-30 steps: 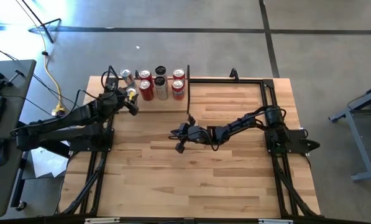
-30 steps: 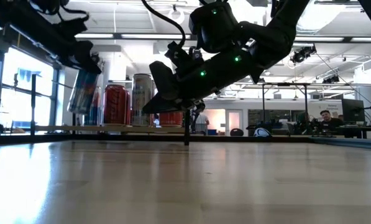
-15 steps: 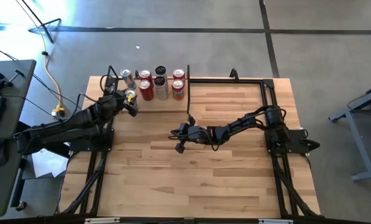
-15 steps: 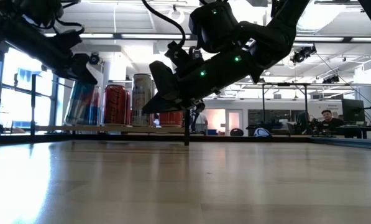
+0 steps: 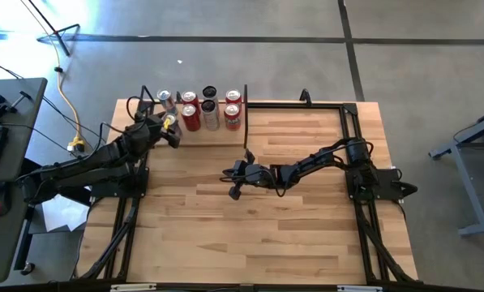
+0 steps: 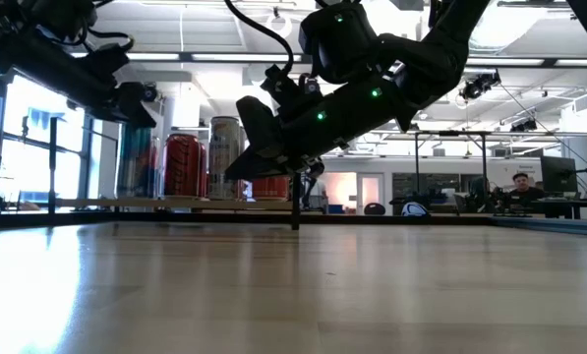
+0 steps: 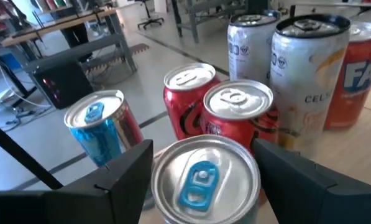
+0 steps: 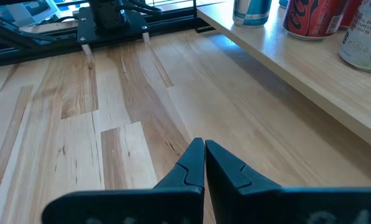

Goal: Place canned beverage on shelf
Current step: Put the blue soda can aligned with the other blue soda can on the shelf

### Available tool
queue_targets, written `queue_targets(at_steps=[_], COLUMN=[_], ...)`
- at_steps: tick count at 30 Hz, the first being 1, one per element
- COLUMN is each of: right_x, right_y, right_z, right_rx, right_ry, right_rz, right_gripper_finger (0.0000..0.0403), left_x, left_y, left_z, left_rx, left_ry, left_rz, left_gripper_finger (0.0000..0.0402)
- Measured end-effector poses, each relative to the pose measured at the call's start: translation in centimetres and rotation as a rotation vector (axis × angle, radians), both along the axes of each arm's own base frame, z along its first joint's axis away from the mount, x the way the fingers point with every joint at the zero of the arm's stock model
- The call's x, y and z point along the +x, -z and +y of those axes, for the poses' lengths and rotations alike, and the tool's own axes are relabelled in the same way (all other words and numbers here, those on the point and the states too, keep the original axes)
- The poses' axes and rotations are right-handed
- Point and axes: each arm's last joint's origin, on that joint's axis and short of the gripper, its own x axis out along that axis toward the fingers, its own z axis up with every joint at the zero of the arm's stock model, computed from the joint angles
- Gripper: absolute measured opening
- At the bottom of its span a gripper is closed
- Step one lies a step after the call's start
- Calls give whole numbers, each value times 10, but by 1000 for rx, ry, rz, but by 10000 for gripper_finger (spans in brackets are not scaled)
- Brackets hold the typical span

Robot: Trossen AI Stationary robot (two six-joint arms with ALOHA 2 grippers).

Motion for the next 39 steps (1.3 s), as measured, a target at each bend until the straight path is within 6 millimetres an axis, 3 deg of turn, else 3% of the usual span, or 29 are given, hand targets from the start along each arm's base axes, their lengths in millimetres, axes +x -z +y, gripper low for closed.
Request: queue_targets(at_steps=[8, 14, 20, 22, 26, 30, 34, 39], right_x=[0, 0, 0, 0, 0, 0, 0, 0], right_y=[0, 0, 0, 0, 0, 0, 0, 0], right_z=[0, 0, 0, 0, 0, 0, 0, 0], right_rx=[0, 0, -4, -5, -6, -6, -5, -5], right_ry=[-1, -1, -3, -3, -3, -3, -2, -2], right_rz=[1, 1, 3, 3, 3, 3, 3, 3], right_gripper_finger=[0, 0, 0, 0, 0, 0, 0, 0], left_x=[0, -2, 3, 7, 15, 21, 27, 31], left_y=[-5, -31, -42, -33, -7, 10, 11, 13], left_z=[0, -1, -16, -22, -30, -35, -33, -26], left_rx=[33, 80, -45, -108, -167, -167, -134, -113], left_ry=[-10, -9, 254, 299, 227, 156, 74, 10], left_rz=[-17, -76, -129, -103, -34, -13, -40, -23], left_gripper_finger=[269, 270, 258, 243, 187, 103, 19, 13])
